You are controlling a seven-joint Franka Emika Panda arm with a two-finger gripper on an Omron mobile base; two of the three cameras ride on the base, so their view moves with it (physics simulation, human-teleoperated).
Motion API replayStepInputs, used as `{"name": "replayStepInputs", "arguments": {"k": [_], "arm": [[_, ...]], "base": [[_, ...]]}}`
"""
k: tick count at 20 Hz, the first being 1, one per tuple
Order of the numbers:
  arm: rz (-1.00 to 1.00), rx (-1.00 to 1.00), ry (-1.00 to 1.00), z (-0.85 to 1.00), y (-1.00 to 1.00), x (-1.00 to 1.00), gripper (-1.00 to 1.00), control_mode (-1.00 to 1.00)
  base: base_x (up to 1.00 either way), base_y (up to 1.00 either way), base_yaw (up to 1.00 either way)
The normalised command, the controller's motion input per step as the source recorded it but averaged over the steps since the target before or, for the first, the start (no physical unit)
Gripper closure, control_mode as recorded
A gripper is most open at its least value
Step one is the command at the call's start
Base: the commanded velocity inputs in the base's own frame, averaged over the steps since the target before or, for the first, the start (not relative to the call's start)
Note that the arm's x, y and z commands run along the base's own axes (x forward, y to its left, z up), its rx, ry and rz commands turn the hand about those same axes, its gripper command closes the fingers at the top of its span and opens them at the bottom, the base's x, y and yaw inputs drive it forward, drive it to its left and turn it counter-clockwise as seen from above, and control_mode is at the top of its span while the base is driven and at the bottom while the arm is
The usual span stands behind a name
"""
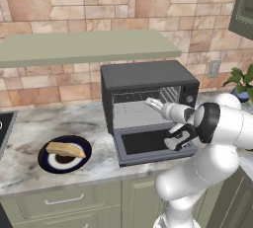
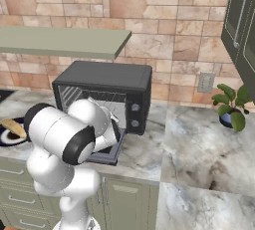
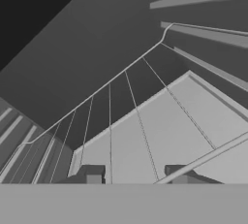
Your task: Pull the toaster oven rack outwards. Pick up the baguette from the plate and place it on the toaster oven rack. Close the toaster oven door fully and set the temperature to the lowest setting.
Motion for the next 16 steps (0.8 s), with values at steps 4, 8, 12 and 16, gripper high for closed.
{"name": "replayStepInputs", "arguments": {"k": [4,8,12,16], "arm": [[0.00,0.00,-0.02,0.00,0.00,-0.38,1.00,-1.00],[-0.01,0.00,-0.07,0.01,-0.01,-0.48,1.00,-1.00],[-0.06,0.00,-0.01,0.11,0.00,-0.40,1.00,-1.00],[-0.07,0.00,0.00,0.18,0.00,-0.28,1.00,-1.00]], "base": [[0.00,0.00,0.00],[0.00,0.00,0.00],[0.00,0.00,0.00],[0.00,0.00,0.00]]}}
